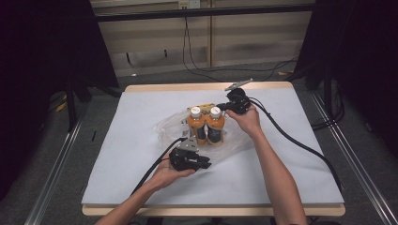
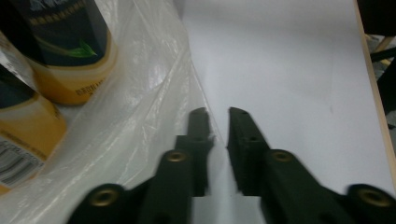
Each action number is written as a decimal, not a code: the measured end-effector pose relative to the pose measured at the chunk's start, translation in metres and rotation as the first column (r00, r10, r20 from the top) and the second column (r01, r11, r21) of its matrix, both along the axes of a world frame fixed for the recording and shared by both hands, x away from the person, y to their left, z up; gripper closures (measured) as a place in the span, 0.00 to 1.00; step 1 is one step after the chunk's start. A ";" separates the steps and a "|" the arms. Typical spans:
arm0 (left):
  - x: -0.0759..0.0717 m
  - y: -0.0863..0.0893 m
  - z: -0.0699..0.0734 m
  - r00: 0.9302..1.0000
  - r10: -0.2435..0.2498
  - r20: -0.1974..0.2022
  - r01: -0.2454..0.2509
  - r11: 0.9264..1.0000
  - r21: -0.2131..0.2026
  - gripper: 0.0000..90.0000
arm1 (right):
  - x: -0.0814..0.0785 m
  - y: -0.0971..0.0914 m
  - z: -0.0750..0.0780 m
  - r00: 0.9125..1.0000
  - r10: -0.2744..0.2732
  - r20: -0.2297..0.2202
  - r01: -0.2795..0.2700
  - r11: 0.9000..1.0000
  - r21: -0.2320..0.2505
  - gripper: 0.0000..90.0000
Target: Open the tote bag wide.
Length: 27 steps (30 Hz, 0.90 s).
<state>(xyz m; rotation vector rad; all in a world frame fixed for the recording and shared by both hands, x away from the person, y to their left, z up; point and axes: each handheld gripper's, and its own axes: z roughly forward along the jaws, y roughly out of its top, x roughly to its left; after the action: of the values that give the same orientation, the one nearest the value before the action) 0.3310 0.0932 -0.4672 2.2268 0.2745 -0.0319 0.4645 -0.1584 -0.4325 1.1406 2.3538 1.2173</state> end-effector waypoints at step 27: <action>-0.004 0.052 0.036 0.961 0.261 0.089 -0.246 0.958 -0.148 0.10 | -0.090 -0.070 0.022 0.991 -0.042 0.129 0.025 0.991 0.130 0.10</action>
<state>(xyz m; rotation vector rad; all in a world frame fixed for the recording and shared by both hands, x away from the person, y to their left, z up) 0.3270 0.1447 -0.4310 2.0351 0.4827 0.2033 0.3744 -0.2280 -0.4101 1.0977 2.1794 1.4036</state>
